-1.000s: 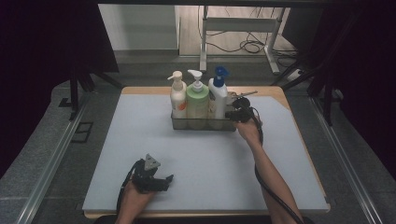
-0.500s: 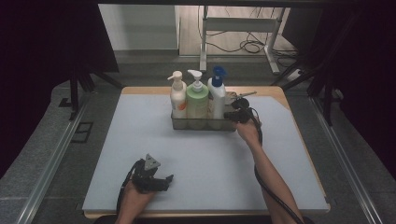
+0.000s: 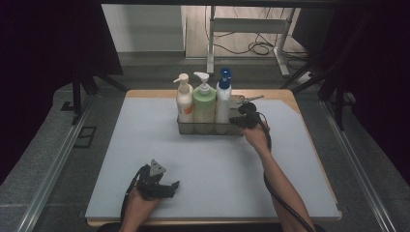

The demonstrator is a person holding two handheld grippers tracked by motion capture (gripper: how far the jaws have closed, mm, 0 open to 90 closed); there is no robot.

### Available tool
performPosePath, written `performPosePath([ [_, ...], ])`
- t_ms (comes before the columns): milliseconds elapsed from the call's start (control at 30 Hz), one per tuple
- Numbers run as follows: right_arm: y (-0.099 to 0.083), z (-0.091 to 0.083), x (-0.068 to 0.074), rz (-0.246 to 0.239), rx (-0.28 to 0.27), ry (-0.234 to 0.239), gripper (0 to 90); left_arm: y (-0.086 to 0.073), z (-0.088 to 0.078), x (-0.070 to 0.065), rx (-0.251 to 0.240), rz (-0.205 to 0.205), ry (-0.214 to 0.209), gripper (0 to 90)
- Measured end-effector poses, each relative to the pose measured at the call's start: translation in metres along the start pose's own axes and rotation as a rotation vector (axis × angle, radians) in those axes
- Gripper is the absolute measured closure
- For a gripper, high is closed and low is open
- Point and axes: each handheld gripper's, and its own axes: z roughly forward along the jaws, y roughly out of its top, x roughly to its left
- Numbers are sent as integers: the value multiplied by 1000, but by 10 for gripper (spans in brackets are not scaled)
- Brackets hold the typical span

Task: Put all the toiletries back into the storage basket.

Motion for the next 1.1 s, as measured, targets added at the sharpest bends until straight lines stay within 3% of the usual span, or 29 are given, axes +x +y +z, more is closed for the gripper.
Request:
performPosePath([
  [1100,0,-1,1,9,-16,2,881,0,0,0,0,1,0,116],
])
